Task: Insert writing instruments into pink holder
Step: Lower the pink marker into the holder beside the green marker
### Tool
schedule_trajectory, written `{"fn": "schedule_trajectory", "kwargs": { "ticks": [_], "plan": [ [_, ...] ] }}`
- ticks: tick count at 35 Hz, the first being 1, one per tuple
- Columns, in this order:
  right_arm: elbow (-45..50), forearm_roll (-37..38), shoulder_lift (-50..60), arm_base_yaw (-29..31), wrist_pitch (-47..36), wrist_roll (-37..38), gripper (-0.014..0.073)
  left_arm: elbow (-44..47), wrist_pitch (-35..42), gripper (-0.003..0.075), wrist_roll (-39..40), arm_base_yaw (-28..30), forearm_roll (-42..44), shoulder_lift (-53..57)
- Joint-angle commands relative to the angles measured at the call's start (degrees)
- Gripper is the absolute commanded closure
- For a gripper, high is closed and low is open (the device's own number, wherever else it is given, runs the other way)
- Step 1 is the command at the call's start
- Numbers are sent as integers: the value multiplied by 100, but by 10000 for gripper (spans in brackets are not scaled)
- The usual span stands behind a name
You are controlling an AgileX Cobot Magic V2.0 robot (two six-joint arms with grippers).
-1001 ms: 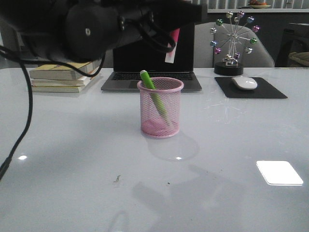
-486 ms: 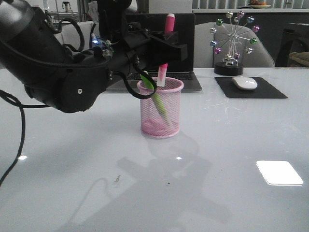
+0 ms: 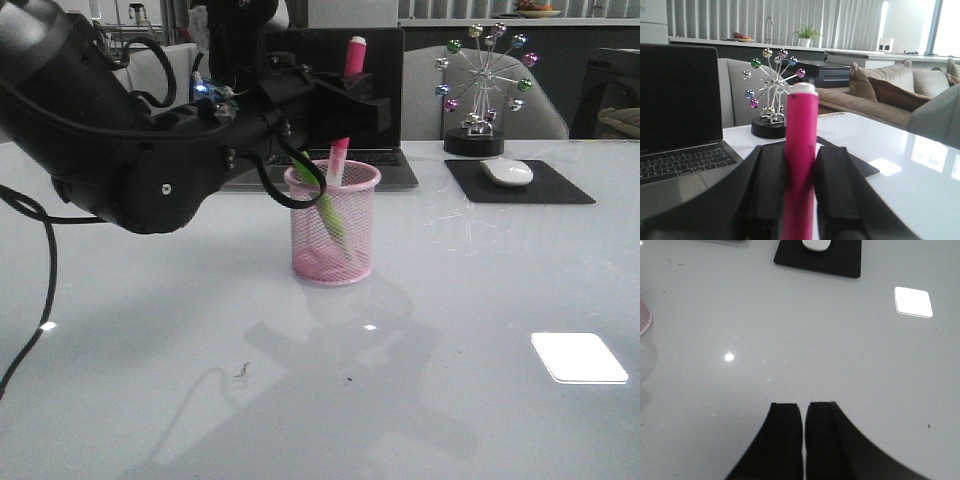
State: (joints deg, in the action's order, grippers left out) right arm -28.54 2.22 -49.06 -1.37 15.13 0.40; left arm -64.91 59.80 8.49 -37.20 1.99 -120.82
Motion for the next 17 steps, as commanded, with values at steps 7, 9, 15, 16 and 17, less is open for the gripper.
{"fn": "schedule_trajectory", "kwargs": {
  "ticks": [7,9,15,16,17],
  "plan": [
    [-156,38,61,34,-394,10,397,-140,38,291,39,8,-121,314],
    [-156,38,61,34,-394,10,397,-140,38,293,39,8,-121,356],
    [-156,38,61,34,-394,10,397,-140,-1175,352,-43,8,-95,1077],
    [-156,38,61,34,-394,10,397,-140,-1493,354,-164,55,-95,1265],
    [-156,38,61,34,-394,10,397,-140,-1799,354,-219,67,-66,1464]
  ]
}}
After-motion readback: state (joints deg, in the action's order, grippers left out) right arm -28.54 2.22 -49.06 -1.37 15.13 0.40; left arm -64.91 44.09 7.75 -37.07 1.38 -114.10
